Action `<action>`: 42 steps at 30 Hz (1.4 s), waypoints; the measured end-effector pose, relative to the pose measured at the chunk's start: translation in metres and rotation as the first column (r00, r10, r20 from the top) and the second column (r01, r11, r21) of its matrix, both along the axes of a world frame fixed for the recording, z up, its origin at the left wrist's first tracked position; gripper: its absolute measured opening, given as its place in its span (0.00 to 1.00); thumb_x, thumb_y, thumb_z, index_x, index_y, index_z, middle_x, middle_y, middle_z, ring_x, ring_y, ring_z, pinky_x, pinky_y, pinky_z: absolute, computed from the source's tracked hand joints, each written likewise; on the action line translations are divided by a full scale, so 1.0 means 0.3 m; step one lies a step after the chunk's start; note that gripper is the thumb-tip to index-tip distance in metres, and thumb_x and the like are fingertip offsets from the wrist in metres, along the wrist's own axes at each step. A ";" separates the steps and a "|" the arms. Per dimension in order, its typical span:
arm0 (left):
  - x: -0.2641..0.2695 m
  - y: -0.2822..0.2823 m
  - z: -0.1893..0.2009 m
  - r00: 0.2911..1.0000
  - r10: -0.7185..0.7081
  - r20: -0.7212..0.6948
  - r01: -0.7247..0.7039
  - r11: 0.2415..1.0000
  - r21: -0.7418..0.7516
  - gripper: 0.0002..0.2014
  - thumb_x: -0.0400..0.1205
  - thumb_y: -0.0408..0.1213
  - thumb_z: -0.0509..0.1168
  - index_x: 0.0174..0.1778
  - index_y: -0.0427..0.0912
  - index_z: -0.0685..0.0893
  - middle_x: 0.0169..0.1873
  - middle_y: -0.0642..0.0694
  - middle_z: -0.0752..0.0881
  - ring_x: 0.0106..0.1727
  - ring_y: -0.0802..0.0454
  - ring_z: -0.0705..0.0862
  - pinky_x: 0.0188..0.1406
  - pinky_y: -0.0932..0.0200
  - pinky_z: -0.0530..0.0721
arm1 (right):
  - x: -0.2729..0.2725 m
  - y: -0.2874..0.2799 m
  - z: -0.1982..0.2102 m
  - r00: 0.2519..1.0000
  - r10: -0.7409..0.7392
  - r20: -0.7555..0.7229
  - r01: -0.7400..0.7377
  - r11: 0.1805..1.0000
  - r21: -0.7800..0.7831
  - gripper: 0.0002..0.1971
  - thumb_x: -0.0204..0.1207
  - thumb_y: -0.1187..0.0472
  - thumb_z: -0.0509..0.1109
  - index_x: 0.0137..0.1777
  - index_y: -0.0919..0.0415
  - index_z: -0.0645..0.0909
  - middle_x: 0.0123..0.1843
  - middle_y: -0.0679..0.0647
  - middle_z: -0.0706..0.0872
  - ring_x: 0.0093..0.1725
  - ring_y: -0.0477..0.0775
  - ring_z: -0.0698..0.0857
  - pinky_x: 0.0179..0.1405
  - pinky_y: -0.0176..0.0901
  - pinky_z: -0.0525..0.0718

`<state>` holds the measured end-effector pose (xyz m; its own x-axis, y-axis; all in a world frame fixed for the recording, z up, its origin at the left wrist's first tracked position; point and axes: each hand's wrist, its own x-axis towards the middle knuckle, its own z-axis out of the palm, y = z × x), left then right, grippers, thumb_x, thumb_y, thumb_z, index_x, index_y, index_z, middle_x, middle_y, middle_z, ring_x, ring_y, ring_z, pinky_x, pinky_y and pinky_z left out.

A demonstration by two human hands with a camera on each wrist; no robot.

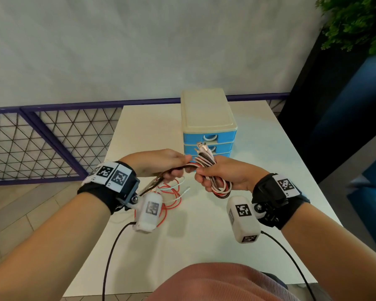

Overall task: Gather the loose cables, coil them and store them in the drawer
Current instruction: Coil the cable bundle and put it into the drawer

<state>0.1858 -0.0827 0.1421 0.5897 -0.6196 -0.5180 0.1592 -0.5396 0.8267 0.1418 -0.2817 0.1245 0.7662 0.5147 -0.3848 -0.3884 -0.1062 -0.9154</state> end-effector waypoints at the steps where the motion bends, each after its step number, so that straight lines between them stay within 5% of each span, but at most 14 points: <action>1: 0.001 0.012 0.001 0.996 0.026 -0.089 -0.025 1.000 0.006 0.21 0.87 0.53 0.47 0.41 0.41 0.75 0.20 0.52 0.65 0.18 0.57 0.62 0.20 0.65 0.65 | 0.008 -0.009 -0.005 0.999 -0.044 -0.003 0.044 0.999 -0.014 0.08 0.85 0.68 0.61 0.58 0.67 0.79 0.34 0.53 0.81 0.27 0.46 0.77 0.31 0.39 0.81; 6: -0.005 0.057 0.002 0.941 0.070 -0.330 -0.103 0.991 -0.083 0.24 0.86 0.56 0.45 0.35 0.42 0.74 0.18 0.52 0.64 0.17 0.57 0.62 0.22 0.67 0.69 | 0.048 -0.030 -0.025 0.968 -0.249 0.025 0.250 0.966 -0.065 0.07 0.84 0.68 0.62 0.56 0.67 0.80 0.33 0.53 0.79 0.27 0.46 0.75 0.29 0.39 0.79; 9: -0.022 0.054 -0.004 0.949 0.001 -0.315 -0.067 0.977 -0.200 0.22 0.86 0.54 0.45 0.38 0.43 0.73 0.22 0.52 0.67 0.24 0.55 0.64 0.38 0.64 0.74 | 0.065 -0.026 -0.034 0.939 -0.343 0.028 0.344 0.939 -0.026 0.06 0.84 0.67 0.62 0.54 0.66 0.80 0.33 0.53 0.78 0.26 0.45 0.76 0.29 0.39 0.77; 11: -0.039 0.034 -0.005 0.962 0.040 -0.271 -0.110 0.962 -0.248 0.19 0.88 0.50 0.44 0.38 0.44 0.71 0.24 0.53 0.66 0.26 0.55 0.62 0.36 0.66 0.74 | 0.069 -0.021 -0.032 0.922 -0.386 0.003 0.386 0.922 0.031 0.05 0.85 0.64 0.63 0.51 0.64 0.79 0.32 0.52 0.77 0.26 0.46 0.76 0.29 0.39 0.76; 14: -0.078 -0.044 0.002 0.978 0.188 -0.094 -0.205 0.948 -0.243 0.17 0.89 0.45 0.46 0.38 0.42 0.70 0.25 0.51 0.66 0.23 0.59 0.62 0.25 0.70 0.66 | 0.071 -0.013 -0.032 0.908 -0.418 -0.031 0.419 0.903 0.101 0.11 0.84 0.53 0.63 0.49 0.61 0.77 0.31 0.51 0.75 0.26 0.46 0.75 0.29 0.39 0.76; 17: -0.111 -0.134 0.007 0.953 0.245 0.176 -0.220 0.964 -0.152 0.18 0.89 0.45 0.45 0.36 0.43 0.70 0.25 0.51 0.68 0.23 0.58 0.64 0.24 0.66 0.65 | 0.067 0.000 -0.037 0.891 -0.450 -0.070 0.455 0.881 0.127 0.17 0.83 0.44 0.63 0.48 0.60 0.77 0.33 0.53 0.76 0.28 0.48 0.78 0.34 0.42 0.79; 21: -0.151 -0.217 -0.002 0.833 0.028 0.553 -0.141 0.976 0.163 0.17 0.89 0.46 0.44 0.46 0.41 0.74 0.37 0.46 0.80 0.37 0.49 0.78 0.37 0.55 0.73 | 0.051 0.016 -0.019 0.860 -0.476 -0.187 0.500 0.858 0.118 0.27 0.75 0.31 0.61 0.50 0.58 0.79 0.35 0.53 0.82 0.30 0.49 0.84 0.31 0.40 0.84; 24: -0.175 -0.252 -0.002 0.754 -0.023 0.656 -0.232 0.926 0.299 0.19 0.88 0.49 0.44 0.59 0.39 0.71 0.42 0.42 0.81 0.42 0.43 0.79 0.42 0.50 0.76 | 0.045 0.016 -0.010 0.865 -0.462 -0.194 0.491 0.860 0.142 0.34 0.62 0.26 0.64 0.51 0.57 0.80 0.38 0.51 0.82 0.32 0.48 0.83 0.29 0.40 0.81; 27: -0.191 -0.281 0.016 0.684 -0.128 0.718 -0.264 0.874 0.408 0.15 0.88 0.43 0.48 0.62 0.37 0.73 0.45 0.40 0.79 0.41 0.43 0.76 0.40 0.50 0.73 | 0.041 0.011 -0.006 0.897 -0.396 -0.196 0.429 0.888 0.166 0.31 0.57 0.30 0.73 0.49 0.56 0.82 0.39 0.50 0.83 0.36 0.48 0.82 0.41 0.42 0.78; 30: -0.190 -0.297 0.032 0.648 -0.222 0.728 -0.297 0.807 0.511 0.17 0.87 0.36 0.51 0.71 0.39 0.72 0.62 0.38 0.80 0.59 0.40 0.81 0.50 0.49 0.76 | 0.037 0.014 0.001 0.926 -0.344 -0.154 0.367 0.915 0.165 0.21 0.62 0.44 0.81 0.46 0.58 0.83 0.40 0.53 0.84 0.40 0.52 0.84 0.47 0.48 0.78; 34: -0.194 -0.294 0.037 0.575 -0.359 0.735 -0.273 0.762 0.587 0.16 0.85 0.33 0.54 0.68 0.34 0.75 0.62 0.37 0.81 0.59 0.38 0.81 0.45 0.51 0.72 | 0.040 0.034 -0.001 0.898 -0.427 -0.106 0.438 0.891 0.123 0.05 0.76 0.59 0.74 0.44 0.59 0.83 0.37 0.54 0.86 0.38 0.52 0.85 0.44 0.50 0.81; 38: -0.178 -0.275 0.053 0.611 -0.361 0.704 -0.210 0.784 0.584 0.13 0.85 0.34 0.53 0.61 0.33 0.77 0.41 0.42 0.77 0.39 0.45 0.75 0.37 0.52 0.70 | 0.057 0.041 0.005 0.865 -0.501 0.018 0.499 0.864 0.066 0.07 0.80 0.56 0.70 0.44 0.60 0.82 0.35 0.51 0.85 0.35 0.48 0.84 0.37 0.41 0.82; 42: -0.163 -0.244 0.067 0.817 -0.243 0.522 -0.051 0.873 0.485 0.19 0.88 0.46 0.48 0.46 0.35 0.78 0.31 0.44 0.82 0.27 0.48 0.78 0.33 0.57 0.76 | 0.089 0.021 -0.008 0.837 -0.541 0.075 0.535 0.840 0.093 0.11 0.83 0.56 0.67 0.39 0.59 0.79 0.31 0.53 0.82 0.29 0.48 0.81 0.30 0.41 0.81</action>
<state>0.1371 -0.1560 0.1621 0.8109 -0.4646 -0.3558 -0.3166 -0.8597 0.4009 0.1686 -0.2756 0.1222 0.9603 0.0320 -0.2771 -0.2786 0.1554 -0.9477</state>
